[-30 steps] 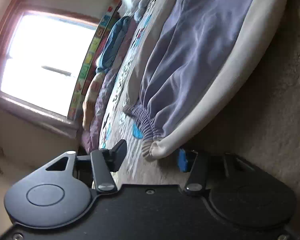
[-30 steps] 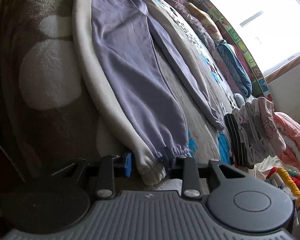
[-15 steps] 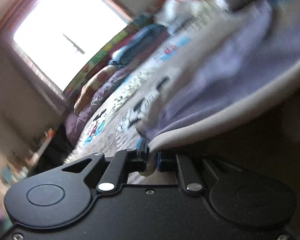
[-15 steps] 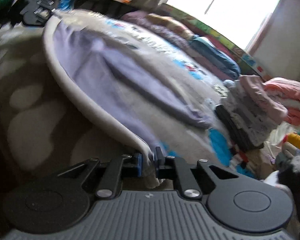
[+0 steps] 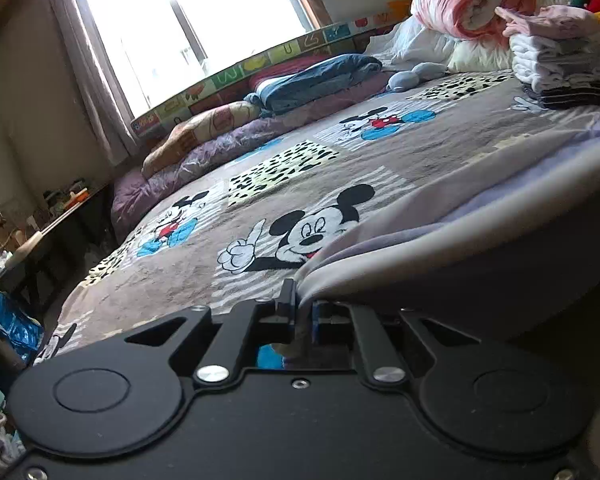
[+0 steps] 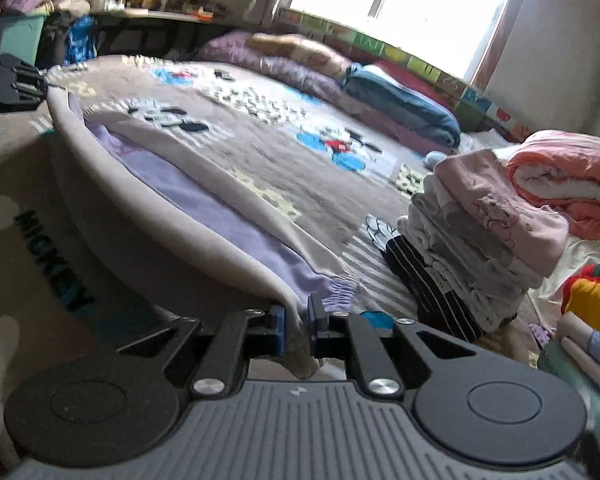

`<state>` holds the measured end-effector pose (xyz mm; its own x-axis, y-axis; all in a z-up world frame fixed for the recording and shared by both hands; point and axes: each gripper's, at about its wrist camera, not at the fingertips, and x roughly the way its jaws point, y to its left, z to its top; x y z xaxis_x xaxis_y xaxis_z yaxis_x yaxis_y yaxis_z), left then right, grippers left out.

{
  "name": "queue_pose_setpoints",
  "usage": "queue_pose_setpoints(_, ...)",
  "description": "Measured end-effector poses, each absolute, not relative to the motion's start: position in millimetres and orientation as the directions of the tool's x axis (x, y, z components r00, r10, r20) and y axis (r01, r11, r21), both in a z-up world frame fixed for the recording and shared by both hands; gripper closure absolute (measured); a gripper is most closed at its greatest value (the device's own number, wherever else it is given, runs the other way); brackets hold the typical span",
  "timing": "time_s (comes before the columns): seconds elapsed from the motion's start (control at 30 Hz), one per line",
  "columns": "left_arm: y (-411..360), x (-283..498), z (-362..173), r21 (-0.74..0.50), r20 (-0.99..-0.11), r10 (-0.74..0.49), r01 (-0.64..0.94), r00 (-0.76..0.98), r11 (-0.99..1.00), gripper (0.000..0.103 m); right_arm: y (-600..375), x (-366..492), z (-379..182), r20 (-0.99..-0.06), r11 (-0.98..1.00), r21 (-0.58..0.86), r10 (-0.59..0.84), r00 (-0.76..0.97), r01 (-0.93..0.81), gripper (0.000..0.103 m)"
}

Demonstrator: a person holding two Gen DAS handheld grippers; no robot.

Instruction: Fold clothes

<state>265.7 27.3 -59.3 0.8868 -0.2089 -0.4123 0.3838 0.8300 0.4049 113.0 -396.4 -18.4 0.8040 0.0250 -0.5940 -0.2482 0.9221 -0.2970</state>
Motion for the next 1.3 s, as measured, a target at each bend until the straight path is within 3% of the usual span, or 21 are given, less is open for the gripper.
queue_pose_setpoints(0.3, 28.2, 303.5, -55.6, 0.268, -0.491, -0.244, 0.411, 0.836, 0.871, 0.097, -422.6, 179.9, -23.6, -0.669, 0.946, -0.196, 0.065, 0.741, -0.26, 0.091)
queue_pose_setpoints(0.67, 19.1, 346.0, -57.3, 0.24, -0.554, -0.249, 0.439, 0.794, 0.865, 0.097, -457.3, 241.5, -40.8, -0.71, 0.978, -0.027, 0.128, 0.692, -0.208, 0.091)
queue_pose_setpoints(1.17, 11.7, 395.3, -66.6, 0.094, -0.636, -0.295, 0.451, 0.713, 0.888, 0.096, -503.9, 296.8, -70.9, -0.748, 0.971, 0.209, 0.234, 0.622, -0.114, 0.091)
queue_pose_setpoints(1.23, 11.6, 394.8, -67.1, 0.088, -0.633, -0.302, 0.454, 0.712, 0.887, 0.088, -508.4, 302.9, -78.0, -0.759, 0.966, 0.241, 0.245, 0.603, -0.089, 0.088)
queue_pose_setpoints(1.3, 11.6, 396.2, -67.4, 0.085, -0.633, -0.288, 0.434, 0.719, 0.897, 0.042, -513.7, 308.5, -85.5, -0.769, 0.957, 0.284, 0.259, 0.585, -0.052, 0.086)
